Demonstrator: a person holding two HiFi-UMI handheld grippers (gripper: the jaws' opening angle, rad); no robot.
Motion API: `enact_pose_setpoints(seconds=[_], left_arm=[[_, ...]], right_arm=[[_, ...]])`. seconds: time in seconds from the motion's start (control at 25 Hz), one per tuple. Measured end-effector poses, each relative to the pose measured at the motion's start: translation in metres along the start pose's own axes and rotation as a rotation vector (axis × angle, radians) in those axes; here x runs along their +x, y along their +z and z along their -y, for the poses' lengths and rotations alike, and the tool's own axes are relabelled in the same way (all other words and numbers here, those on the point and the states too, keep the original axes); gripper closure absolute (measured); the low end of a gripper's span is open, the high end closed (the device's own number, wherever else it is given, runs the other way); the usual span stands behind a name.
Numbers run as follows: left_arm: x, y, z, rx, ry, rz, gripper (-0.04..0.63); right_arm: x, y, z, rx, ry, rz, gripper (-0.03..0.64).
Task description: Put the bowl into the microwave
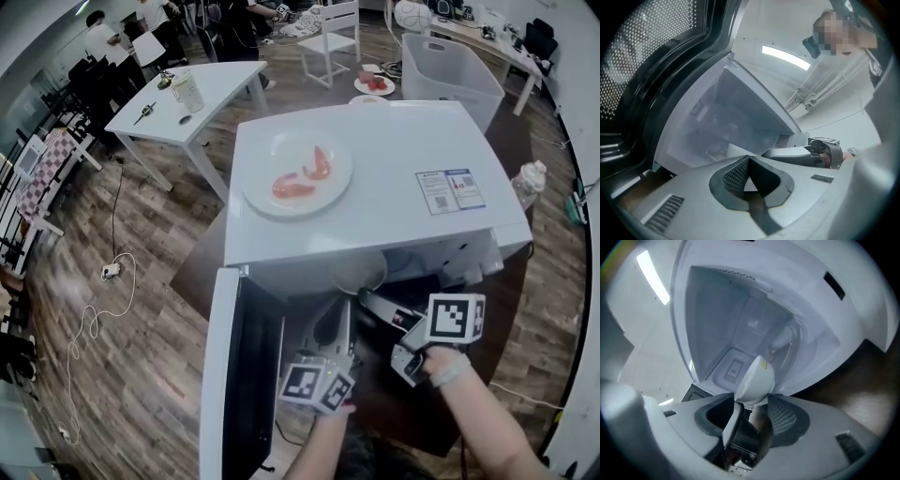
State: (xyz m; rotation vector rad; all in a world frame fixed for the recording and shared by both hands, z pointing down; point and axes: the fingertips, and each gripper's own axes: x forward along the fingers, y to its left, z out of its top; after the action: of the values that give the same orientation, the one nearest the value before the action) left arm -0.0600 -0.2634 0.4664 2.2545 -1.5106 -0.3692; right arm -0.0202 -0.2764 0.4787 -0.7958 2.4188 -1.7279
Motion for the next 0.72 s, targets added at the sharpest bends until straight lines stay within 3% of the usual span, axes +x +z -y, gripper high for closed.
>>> enact_pose_setpoints(seconds=[0.16,0.44,0.72], left_arm=[[0.0018,-0.0006,-0.0007,-0.03,-0.005,-0.001,0.584],[0.006,0.0004,-0.0007,-0.029,-0.008,-0.008,0.584],[0.0093,0.0015,-0.006,-0.051,-0.01,-0.016,0.584]], right_arm=[[-0.0064,-0.003,0.0105,-0.114,-0.09,-0.037,0.408],[-0.0058,-0.0026,0.0087,-0.219,-0.094,-0.031,0.414],[-0.0041,-0.0012,0.011,-0.267,-0.111,-0.016,0.475]])
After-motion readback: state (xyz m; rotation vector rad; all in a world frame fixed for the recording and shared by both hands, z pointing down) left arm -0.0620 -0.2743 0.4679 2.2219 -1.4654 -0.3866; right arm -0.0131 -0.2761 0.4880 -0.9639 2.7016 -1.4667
